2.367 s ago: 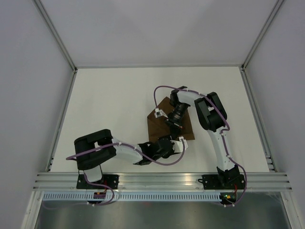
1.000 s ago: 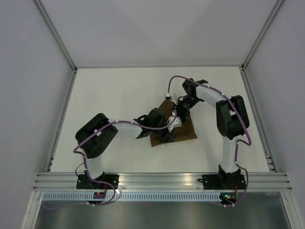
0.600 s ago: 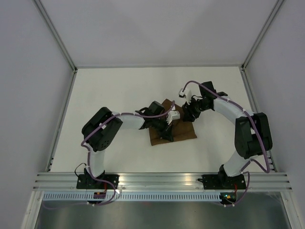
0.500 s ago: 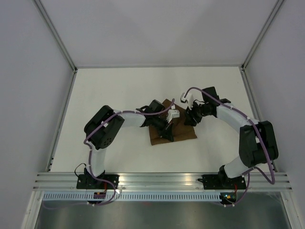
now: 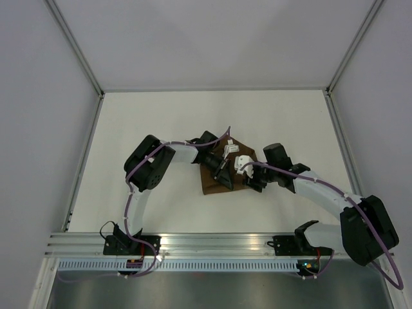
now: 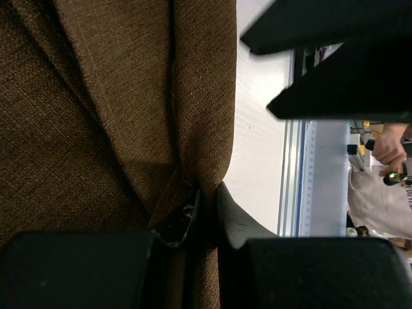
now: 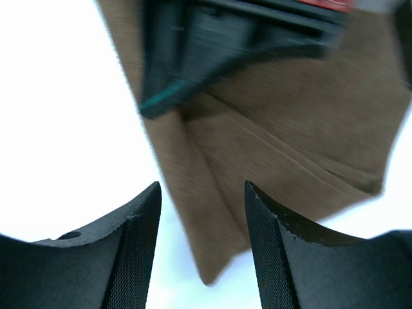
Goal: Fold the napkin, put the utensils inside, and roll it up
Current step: Roll the napkin with the utensil
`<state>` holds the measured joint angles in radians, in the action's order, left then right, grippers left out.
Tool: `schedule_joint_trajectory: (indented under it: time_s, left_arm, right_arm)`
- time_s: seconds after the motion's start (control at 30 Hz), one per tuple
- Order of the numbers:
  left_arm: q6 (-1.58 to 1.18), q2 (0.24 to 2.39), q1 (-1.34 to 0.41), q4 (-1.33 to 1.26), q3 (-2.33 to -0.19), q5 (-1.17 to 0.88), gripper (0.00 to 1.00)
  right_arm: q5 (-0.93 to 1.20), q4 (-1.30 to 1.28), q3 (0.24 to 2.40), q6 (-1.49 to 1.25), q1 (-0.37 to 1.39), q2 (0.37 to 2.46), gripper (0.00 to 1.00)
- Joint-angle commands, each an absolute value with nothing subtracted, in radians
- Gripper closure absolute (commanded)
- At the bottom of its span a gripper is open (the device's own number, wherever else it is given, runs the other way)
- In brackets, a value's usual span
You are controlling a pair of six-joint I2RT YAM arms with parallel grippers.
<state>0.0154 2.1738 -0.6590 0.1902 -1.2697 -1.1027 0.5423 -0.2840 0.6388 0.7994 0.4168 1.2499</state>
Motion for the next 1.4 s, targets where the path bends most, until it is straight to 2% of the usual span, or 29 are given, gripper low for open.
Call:
schedule_joint_trajectory:
  time_s: [0.0, 0.37, 0.53, 0.73, 0.8, 0.9, 0.97, 1.07, 1.17, 1.37]
  left_arm:
    - [0.011, 2.235, -0.649, 0.258, -1.278, -1.088, 0.98]
    - [0.015, 2.264, -0.635, 0.279, -1.299, -1.098, 0.98]
    - [0.015, 2.269, -0.634, 0.288, -1.313, -1.103, 0.98]
    - [0.02, 2.261, -0.63, 0.288, -1.315, -1.101, 0.97]
    - [0.021, 2.246, -0.632, 0.288, -1.31, -1.1, 0.91]
    - [0.023, 2.208, -0.63, 0.29, -1.305, -1.086, 0.81]
    - [0.021, 2.183, -0.626, 0.288, -1.304, -1.051, 0.7]
    - [0.011, 2.126, -0.618, 0.27, -1.296, -0.999, 0.61]
    - [-0.038, 2.054, -0.606, 0.23, -1.281, -0.942, 0.54]
    - [-0.142, 1.931, -0.552, 0.152, -1.238, -0.798, 0.5]
  right_arm:
    - [0.473, -0.18, 0.594, 0.838, 0.514, 1.23, 0.39]
    - [0.379, -0.129, 0.586, 0.834, 0.656, 1.36, 0.4]
    - [0.335, -0.085, 0.595, 0.827, 0.681, 1.427, 0.45]
    - [0.344, -0.13, 0.633, 0.813, 0.687, 1.462, 0.63]
    - [0.356, -0.161, 0.653, 0.819, 0.687, 1.466, 0.71]
    - [0.379, -0.251, 0.704, 0.841, 0.687, 1.496, 0.76]
    - [0.422, -0.346, 0.76, 0.857, 0.686, 1.534, 0.81]
    - [0.491, -0.468, 0.831, 0.885, 0.677, 1.583, 0.87]
    - [0.549, -0.557, 0.883, 0.914, 0.658, 1.627, 0.87]
    - [0.65, -0.709, 0.983, 0.979, 0.594, 1.732, 0.87]
